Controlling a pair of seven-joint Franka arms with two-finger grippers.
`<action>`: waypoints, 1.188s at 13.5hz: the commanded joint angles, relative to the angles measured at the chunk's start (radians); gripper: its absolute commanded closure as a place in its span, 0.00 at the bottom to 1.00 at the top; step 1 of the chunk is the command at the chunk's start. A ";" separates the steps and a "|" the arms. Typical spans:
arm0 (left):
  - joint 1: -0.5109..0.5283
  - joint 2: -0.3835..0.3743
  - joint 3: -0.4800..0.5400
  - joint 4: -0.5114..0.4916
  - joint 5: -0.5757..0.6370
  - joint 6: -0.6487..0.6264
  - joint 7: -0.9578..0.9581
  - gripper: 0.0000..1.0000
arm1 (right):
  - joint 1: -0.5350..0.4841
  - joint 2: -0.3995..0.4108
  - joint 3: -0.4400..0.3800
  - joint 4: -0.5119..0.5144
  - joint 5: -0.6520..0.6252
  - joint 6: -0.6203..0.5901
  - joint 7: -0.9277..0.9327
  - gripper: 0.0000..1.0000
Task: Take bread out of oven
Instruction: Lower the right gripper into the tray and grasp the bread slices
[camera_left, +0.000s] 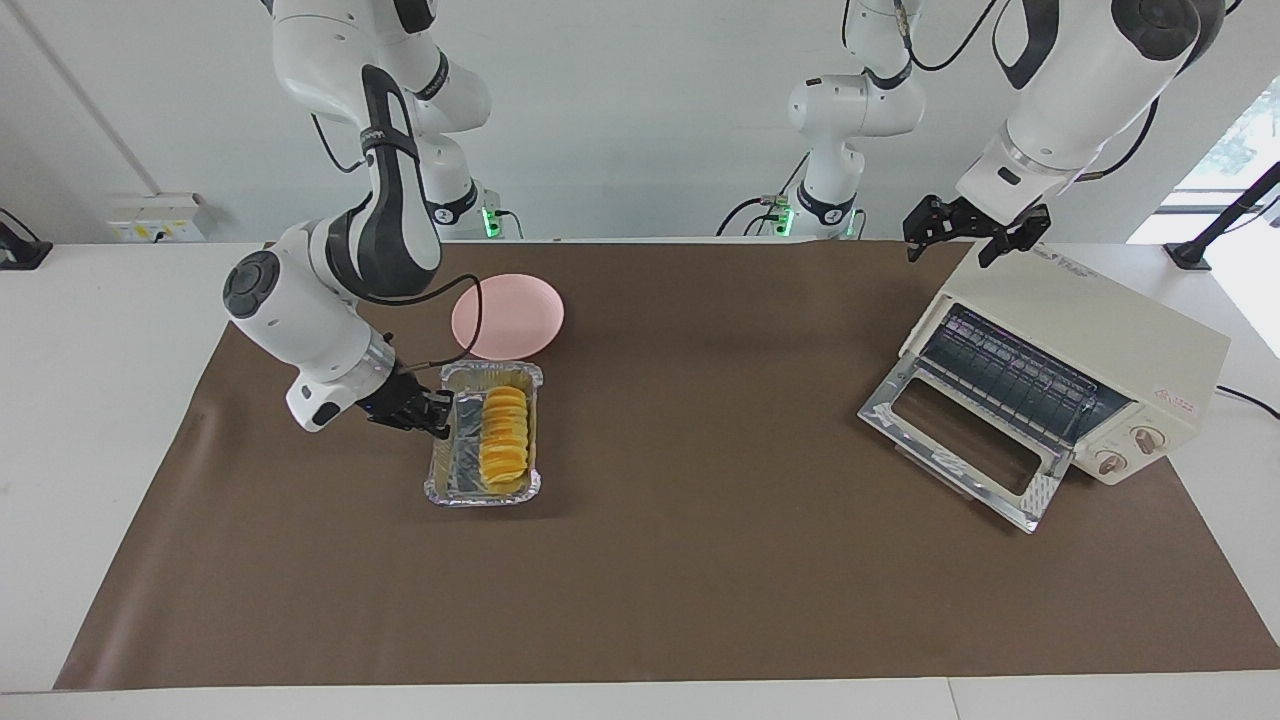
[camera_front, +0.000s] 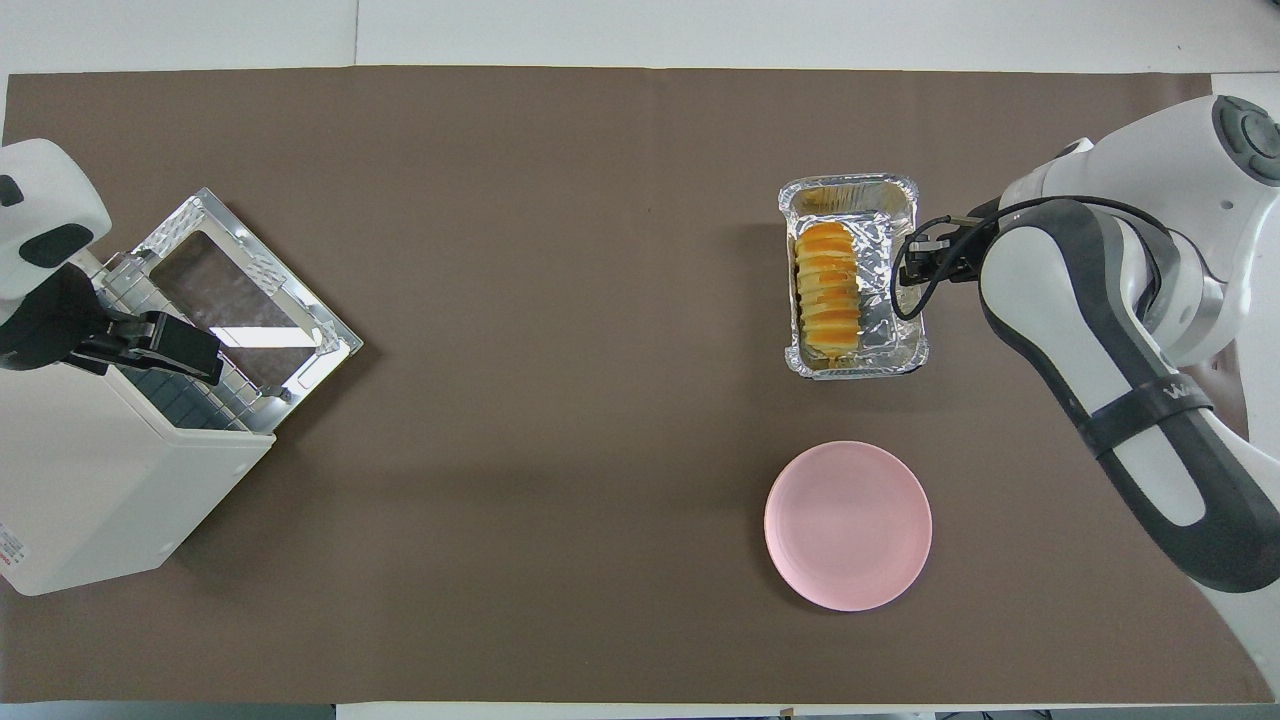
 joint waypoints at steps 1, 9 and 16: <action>0.009 -0.022 -0.007 -0.024 0.016 0.019 0.007 0.00 | -0.005 -0.033 0.011 -0.071 0.027 0.060 -0.034 1.00; 0.009 -0.022 -0.007 -0.024 0.015 0.019 0.007 0.00 | -0.009 -0.037 0.006 -0.114 0.027 0.092 -0.084 1.00; 0.009 -0.023 -0.007 -0.024 0.016 0.019 0.007 0.00 | -0.017 -0.046 0.001 -0.105 0.024 0.077 -0.064 0.00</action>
